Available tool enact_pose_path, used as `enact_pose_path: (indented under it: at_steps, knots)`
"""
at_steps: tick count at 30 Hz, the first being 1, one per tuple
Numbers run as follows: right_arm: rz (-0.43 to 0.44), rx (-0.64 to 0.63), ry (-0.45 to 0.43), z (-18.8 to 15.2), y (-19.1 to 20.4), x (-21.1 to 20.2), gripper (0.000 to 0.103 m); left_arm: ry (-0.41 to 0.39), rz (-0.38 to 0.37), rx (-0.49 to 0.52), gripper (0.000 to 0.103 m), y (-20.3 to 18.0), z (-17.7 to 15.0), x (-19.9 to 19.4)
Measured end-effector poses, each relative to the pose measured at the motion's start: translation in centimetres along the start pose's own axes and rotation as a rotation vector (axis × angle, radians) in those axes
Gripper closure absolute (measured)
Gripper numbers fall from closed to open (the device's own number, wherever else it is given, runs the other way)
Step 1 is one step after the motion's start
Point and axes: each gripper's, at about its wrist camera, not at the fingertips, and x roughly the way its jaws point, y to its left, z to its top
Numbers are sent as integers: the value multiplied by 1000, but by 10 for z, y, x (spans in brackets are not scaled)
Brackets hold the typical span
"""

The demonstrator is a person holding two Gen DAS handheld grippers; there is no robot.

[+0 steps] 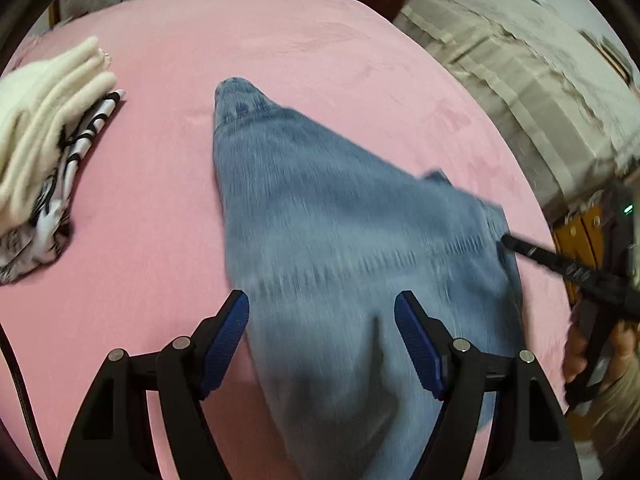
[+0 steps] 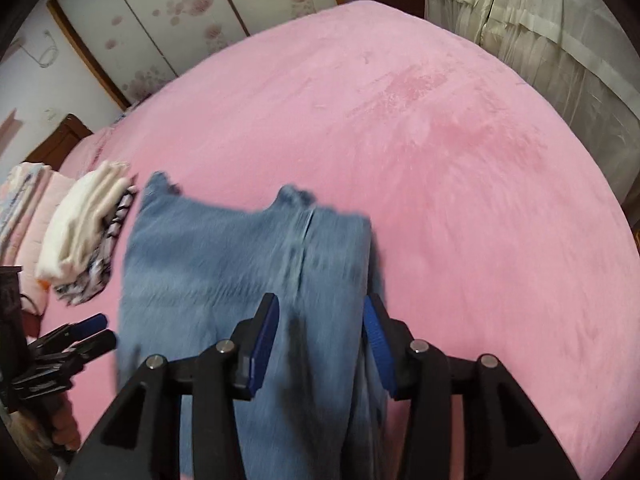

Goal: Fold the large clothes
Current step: 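Press the folded denim bundle flat with both grippers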

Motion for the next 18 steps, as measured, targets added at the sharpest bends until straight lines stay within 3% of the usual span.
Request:
enact_pose_path:
  at_steps: [2,3,4,5,8,12,18]
  knots:
    - [-8,11,56,10,-7,18,59,-4,6,-30,30,7,14,10]
    - [18,10,67,13,-8,22,68,3,-2,-47,33,10,22,16]
    - [17,-5,55,16,-9,22,87,-1,-2,-53,43,12,26,19]
    - [14,-28,37,18,-9,20,89,-14,19,-53,51,12,29,21]
    - [13,-45,-2,12,-16,19,90,-10,72,-18,62,13,29,32]
    - [45,43,20,3,-32,36,88,-28,91,19,62,9,27,37]
    - [58,81,4,2,-34,12,82,20,102,-22,59,7,29,27]
